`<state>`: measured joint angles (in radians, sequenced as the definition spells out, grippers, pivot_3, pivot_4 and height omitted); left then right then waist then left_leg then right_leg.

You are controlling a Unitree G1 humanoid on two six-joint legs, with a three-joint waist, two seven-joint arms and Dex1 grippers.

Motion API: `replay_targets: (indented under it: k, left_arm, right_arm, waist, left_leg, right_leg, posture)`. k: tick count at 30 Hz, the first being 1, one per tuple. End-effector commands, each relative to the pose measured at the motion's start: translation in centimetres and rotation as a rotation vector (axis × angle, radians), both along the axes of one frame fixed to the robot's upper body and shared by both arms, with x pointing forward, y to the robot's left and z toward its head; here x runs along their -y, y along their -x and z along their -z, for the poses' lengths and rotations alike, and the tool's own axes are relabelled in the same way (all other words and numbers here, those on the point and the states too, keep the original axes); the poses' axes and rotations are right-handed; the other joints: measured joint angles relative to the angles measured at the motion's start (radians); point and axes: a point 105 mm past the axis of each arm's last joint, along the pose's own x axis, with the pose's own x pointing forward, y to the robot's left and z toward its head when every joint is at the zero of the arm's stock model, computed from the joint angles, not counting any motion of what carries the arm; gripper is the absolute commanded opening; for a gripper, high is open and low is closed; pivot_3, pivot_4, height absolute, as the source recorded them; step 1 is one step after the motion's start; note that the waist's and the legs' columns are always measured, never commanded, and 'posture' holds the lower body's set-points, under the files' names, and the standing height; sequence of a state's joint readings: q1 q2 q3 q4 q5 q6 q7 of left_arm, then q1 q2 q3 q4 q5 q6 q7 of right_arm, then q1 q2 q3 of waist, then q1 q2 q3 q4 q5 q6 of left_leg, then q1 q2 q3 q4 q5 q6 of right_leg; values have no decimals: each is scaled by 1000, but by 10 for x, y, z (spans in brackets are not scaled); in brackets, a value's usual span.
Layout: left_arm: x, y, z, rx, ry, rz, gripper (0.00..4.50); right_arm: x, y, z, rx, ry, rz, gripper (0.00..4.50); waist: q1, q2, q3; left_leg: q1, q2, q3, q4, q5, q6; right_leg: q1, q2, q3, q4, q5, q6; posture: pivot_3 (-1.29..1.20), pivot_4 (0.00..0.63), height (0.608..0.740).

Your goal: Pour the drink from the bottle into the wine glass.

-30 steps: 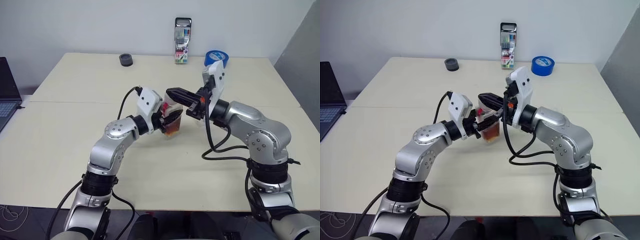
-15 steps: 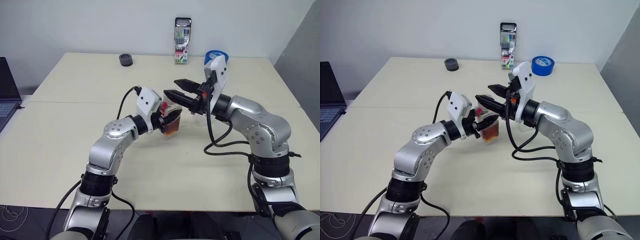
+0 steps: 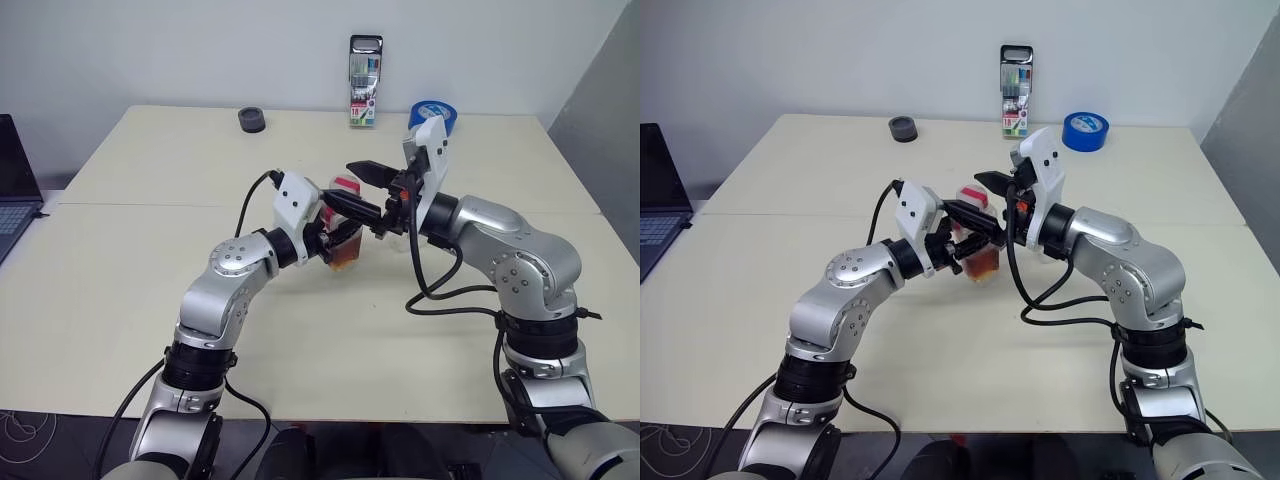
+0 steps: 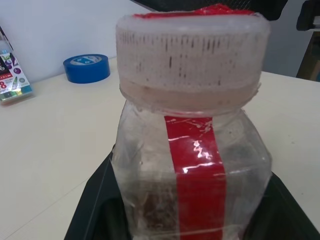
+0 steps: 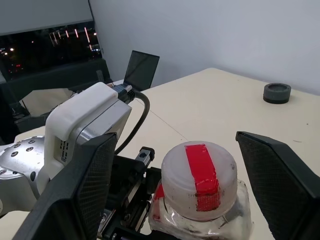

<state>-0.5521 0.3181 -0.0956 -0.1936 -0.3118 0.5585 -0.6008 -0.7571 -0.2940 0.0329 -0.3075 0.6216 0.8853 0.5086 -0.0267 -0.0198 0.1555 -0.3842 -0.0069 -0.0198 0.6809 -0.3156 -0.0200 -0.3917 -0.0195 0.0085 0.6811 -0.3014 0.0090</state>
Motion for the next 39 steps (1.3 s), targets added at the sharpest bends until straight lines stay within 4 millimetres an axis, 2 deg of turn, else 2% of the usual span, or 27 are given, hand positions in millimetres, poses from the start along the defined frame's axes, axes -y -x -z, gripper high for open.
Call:
replay_targets:
  k: [1, 2, 5, 15, 23, 26, 31, 37, 39]
  left_arm:
    - [3, 4, -23, 87, 32, 18, 1883]
    - [3, 4, -23, 87, 32, 18, 1883]
    - [3, 4, -23, 88, 33, 15, 1883]
    - [1, 4, -21, 84, 35, 6, 1883]
    - [2, 6, -25, 89, 33, 24, 1883]
    - [1, 4, -27, 91, 35, 22, 1883]
    - [0, 4, -27, 95, 34, 22, 1883]
    - [3, 4, -28, 97, 38, 30, 1883]
    - [4, 5, -27, 96, 41, 33, 1883]
  right_arm:
    - [-2, 7, -6, 29, -14, -21, 4040]
    - [-2, 7, -5, 29, -13, -21, 4040]
    - [-2, 7, -4, 23, -12, -22, 3417]
    - [-3, 5, -8, 38, -21, -27, 39]
    - [-3, 2, -13, 77, 1, -27, 39]
    - [-3, 3, -15, 94, -5, -39, 578]
    - [-1, 0, -9, 112, 34, -14, 2208]
    - [-1, -1, -4, 102, 59, -2, 4374]
    - [0, -2, -3, 96, 55, 0, 4374]
  waist:
    - [0, 0, 0]
    - [0, 0, 0]
    - [0, 0, 0]
    - [0, 0, 0]
    - [0, 0, 0]
    - [0, 0, 0]
    - [0, 0, 0]
    - [0, 0, 0]
    - [0, 0, 0]
  left_leg:
    - [0, 0, 0, 0, 0, 0]
    - [0, 0, 0, 0, 0, 0]
    - [0, 0, 0, 0, 0, 0]
    - [0, 0, 0, 0, 0, 0]
    - [0, 0, 0, 0, 0, 0]
    - [0, 0, 0, 0, 0, 0]
    - [0, 0, 0, 0, 0, 0]
    - [0, 0, 0, 0, 0, 0]
    - [0, 0, 0, 0, 0, 0]
  right_leg:
    - [0, 0, 0, 0, 0, 0]
    - [0, 0, 0, 0, 0, 0]
    - [0, 0, 0, 0, 0, 0]
    - [0, 0, 0, 0, 0, 0]
    - [0, 0, 0, 0, 0, 0]
    - [0, 0, 0, 0, 0, 0]
    - [0, 0, 0, 0, 0, 0]
    - [0, 0, 0, 0, 0, 0]
    - [0, 0, 0, 0, 0, 0]
  posture:
    - [0, 150, 740]
    - [0, 150, 740]
    - [0, 150, 740]
    - [0, 150, 740]
    - [0, 150, 740]
    - [0, 150, 740]
    - [0, 150, 740]
    - [0, 150, 740]
    - [0, 150, 740]
